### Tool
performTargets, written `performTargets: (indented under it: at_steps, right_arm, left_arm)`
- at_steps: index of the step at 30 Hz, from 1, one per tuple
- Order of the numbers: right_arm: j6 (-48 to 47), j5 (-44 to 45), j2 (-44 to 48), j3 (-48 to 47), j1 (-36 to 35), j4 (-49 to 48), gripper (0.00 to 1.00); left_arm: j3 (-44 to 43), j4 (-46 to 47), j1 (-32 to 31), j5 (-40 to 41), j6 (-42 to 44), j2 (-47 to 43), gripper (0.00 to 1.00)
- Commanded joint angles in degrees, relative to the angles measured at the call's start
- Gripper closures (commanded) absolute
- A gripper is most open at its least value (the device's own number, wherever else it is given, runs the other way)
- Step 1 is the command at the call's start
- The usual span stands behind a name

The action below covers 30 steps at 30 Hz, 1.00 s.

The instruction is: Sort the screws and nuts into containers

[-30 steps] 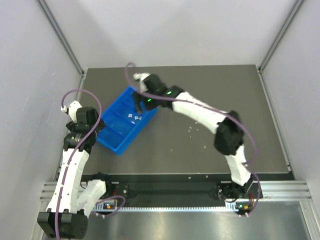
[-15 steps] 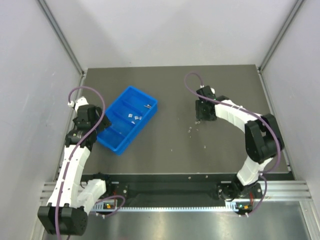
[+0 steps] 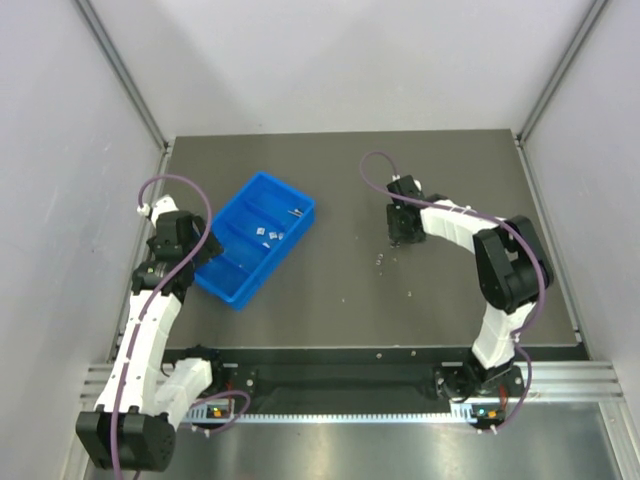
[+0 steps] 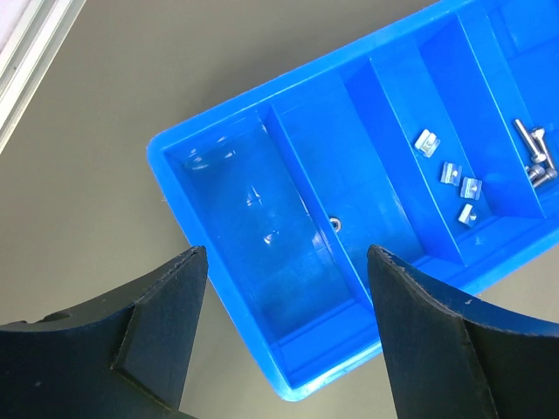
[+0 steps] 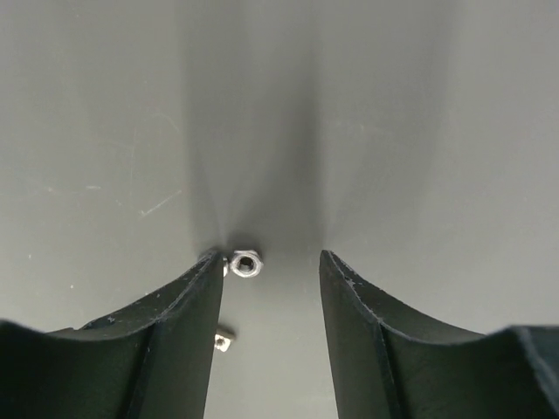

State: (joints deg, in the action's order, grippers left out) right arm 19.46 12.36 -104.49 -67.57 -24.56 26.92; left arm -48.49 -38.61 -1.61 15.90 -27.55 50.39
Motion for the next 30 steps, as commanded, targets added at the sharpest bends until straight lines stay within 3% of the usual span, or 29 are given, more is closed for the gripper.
performTargets:
  at_steps: [1,9,17,22,30]
  right_arm:
    - [-1.36,0.39,-1.42,-1.77,0.3,-1.25,0.52]
    - [-1.18,-1.19,-2.57,-2.57,0.3,-0.73,0.42]
    - [0.75,-4.44,1.3,-2.12,0.82,-0.99,0.38]
    - [1.54,-3.92,4.37,-1.34,1.09,-2.57,0.24]
    - [3.47,-4.19,4.03,-1.42,3.46,-0.73,0.3]
  left_arm:
    - [0.42,2.57,0.2,0.53,-0.4,-0.3,0.21]
    - [0.33,3.45,0.2,-0.08,-0.22,0.94,0.21]
    - [0.59,4.6,0.2,-1.14,0.13,2.17,0.21]
    - [1.46,5.21,0.2,-1.31,0.22,2.17,0.21]
    - [2.26,6.79,0.2,-1.66,-0.31,3.22,0.21]
